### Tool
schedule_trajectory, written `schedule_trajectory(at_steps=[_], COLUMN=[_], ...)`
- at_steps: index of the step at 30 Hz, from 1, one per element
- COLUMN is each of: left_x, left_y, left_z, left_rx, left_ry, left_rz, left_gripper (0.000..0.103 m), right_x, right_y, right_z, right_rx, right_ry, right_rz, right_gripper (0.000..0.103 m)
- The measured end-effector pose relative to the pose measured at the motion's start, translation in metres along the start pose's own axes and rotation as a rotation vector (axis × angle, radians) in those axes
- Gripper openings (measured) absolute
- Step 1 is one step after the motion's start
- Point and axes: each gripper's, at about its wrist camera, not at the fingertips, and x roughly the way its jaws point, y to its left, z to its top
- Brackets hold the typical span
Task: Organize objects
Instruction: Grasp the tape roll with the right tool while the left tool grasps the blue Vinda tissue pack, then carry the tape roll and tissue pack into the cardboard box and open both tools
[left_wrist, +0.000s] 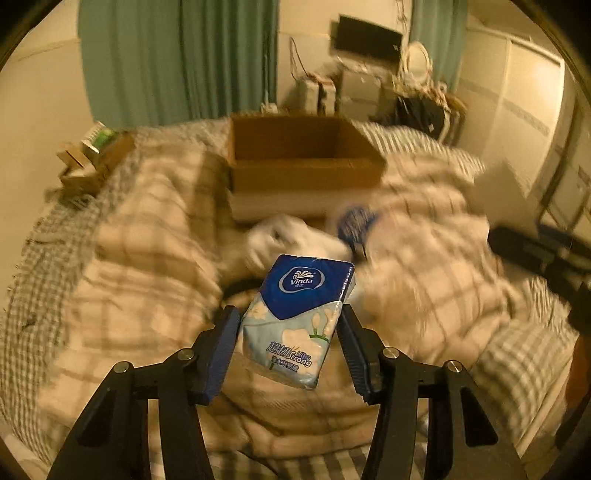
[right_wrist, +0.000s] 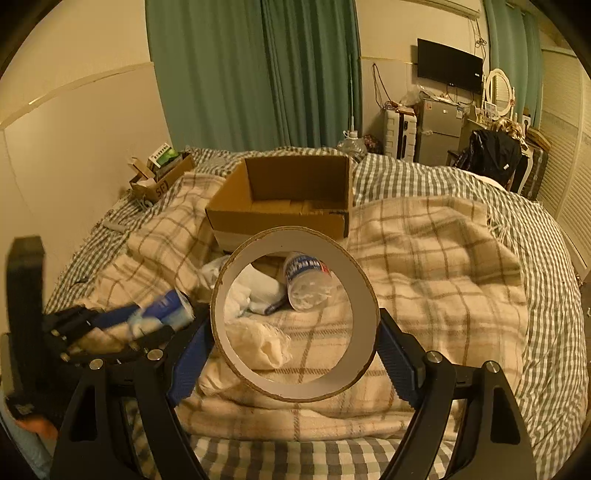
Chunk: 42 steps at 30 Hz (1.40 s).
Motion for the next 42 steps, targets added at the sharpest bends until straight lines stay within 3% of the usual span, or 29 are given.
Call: schedule_trajectory(at_steps=[6, 11, 15, 18, 23, 29, 35, 36, 37, 39, 40, 42], left_x=[-0.01, 0.004, 0.034, 0.058, 0.111, 0.174, 0.198, 0.198, 0.197, 0.194, 0.188, 0.176], left_y=[0.019, 0.023, 0.033, 0.033, 0.031, 0.028, 0.016, 0.015, 0.012, 0.009, 0.008, 0.005], left_z=[0.058, 0.123, 0.168, 0.191, 0.202, 0.189, 0.184, 0.185, 0.184, 0.183, 0.182, 0.182], left_rx=[-0.019, 0.026, -0.001, 0.022, 0.026, 0.031, 0.076, 0.08, 0.085, 0.101, 0.112, 0.126], left_ry=[-0.088, -0.172, -0.157, -0.164, -0.129, -0.045, -0.036, -0.044, -0.05, -0.05, -0.055, -0.066], left_rz=[0.002, 0.069, 0.042, 0.063, 0.047, 0.022, 0.0, 0.006, 0.024, 0.039, 0.051, 0.056], left_gripper=[0.055, 0.055, 0.055, 0.055, 0.055, 0.055, 0.056, 0.059, 0.066, 0.079, 0.087, 0.093], right_x=[-0.002, 0.012, 0.044, 0.081, 0.143, 0.212, 0.241, 0.24, 0.238, 0.225, 0.215, 0.203], right_y=[0.009, 0.005, -0.003, -0.013, -0.025, -0.036, -0.048, -0.049, -0.049, -0.05, -0.049, -0.051], right_z=[0.048, 0.109, 0.15, 0.173, 0.188, 0.18, 0.178, 0.177, 0.178, 0.18, 0.182, 0.187], right_rx=[-0.08, -0.072, -0.078, -0.079, -0.09, -0.079, -0.044, -0.038, -0.034, -0.031, -0.037, -0.026], right_ry=[-0.055, -0.089, -0.088, -0.055, -0.01, 0.047, 0.028, 0.014, -0.001, -0.062, -0.086, -0.084], right_rz=[-0.025, 0.011, -0.002, -0.013, -0.027, -0.019, 0.023, 0.041, 0.047, -0.006, -0.01, -0.001], right_gripper=[0.083, 0.083, 0.083, 0.083, 0.082, 0.082, 0.083, 0.084, 0.094, 0.103, 0.103, 0.103])
